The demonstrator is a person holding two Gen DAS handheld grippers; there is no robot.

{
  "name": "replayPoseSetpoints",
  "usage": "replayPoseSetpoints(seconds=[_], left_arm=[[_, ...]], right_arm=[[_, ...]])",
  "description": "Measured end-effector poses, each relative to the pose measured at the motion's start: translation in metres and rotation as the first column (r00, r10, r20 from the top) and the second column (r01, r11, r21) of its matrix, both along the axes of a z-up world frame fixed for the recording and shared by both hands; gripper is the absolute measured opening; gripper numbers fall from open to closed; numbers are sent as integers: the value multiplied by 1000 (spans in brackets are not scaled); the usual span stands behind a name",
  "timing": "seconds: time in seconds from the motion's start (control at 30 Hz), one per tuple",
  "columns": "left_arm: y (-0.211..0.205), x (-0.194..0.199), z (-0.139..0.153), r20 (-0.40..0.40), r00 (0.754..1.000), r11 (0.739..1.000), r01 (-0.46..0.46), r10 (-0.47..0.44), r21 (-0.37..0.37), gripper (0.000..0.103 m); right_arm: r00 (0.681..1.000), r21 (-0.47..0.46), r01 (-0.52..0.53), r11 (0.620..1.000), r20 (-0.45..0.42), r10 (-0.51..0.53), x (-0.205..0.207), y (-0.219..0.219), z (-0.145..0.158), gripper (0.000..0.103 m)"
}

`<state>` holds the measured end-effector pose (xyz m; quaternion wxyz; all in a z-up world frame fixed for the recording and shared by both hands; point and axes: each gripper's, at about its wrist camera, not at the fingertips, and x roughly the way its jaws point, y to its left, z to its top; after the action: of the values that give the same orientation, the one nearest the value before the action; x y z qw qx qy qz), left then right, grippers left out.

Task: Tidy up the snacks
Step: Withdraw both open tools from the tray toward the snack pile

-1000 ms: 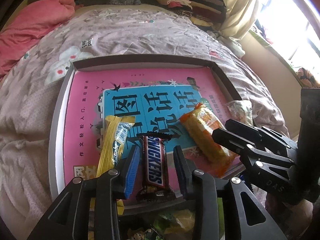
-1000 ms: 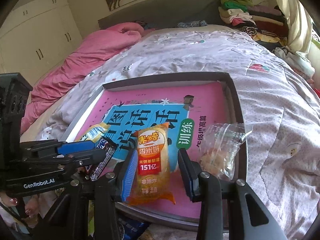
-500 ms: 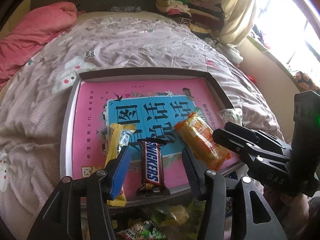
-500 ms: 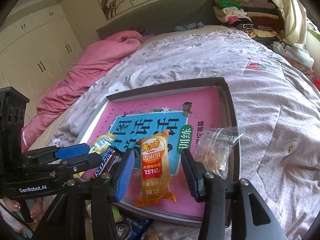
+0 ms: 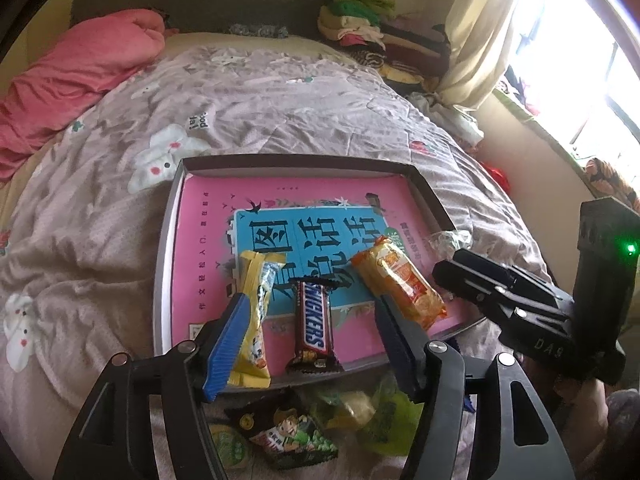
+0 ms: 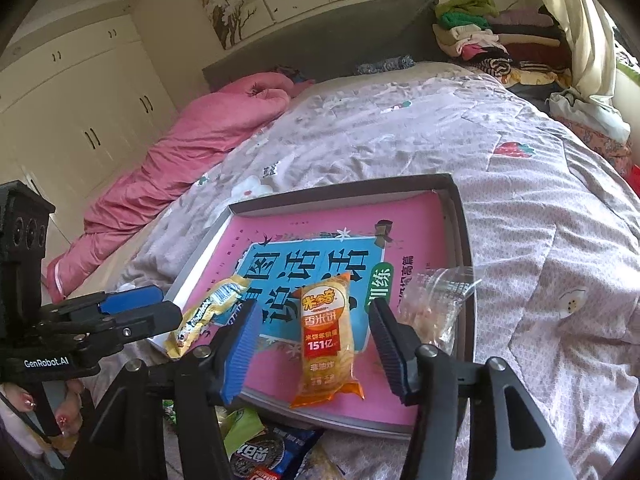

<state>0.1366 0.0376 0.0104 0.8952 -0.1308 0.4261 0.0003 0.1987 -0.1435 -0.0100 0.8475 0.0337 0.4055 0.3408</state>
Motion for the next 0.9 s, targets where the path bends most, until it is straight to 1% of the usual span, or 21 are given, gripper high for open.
replayPoseSetpoints(seconds=[0.17, 0.33, 0.57, 0.9], left_arm=[[5, -7, 0, -7, 1000, 1000, -4, 4, -11, 69], [9, -12, 0, -10, 1000, 1000, -12, 11, -13, 70], [9, -18, -2, -18, 1000, 1000, -8, 8, 5, 71], [16, -26, -7, -38, 999, 1000, -21, 21, 0, 71]], right_arm=[[1000, 10, 1, 1000, 22, -1, -4, -2, 6, 56], [999, 32, 2, 999, 44, -3, -6, -5, 14, 60], [999, 37, -3, 999, 48, 1, -7, -6, 16, 61], [998, 28, -17, 999, 56, 16, -11, -5, 19, 62]])
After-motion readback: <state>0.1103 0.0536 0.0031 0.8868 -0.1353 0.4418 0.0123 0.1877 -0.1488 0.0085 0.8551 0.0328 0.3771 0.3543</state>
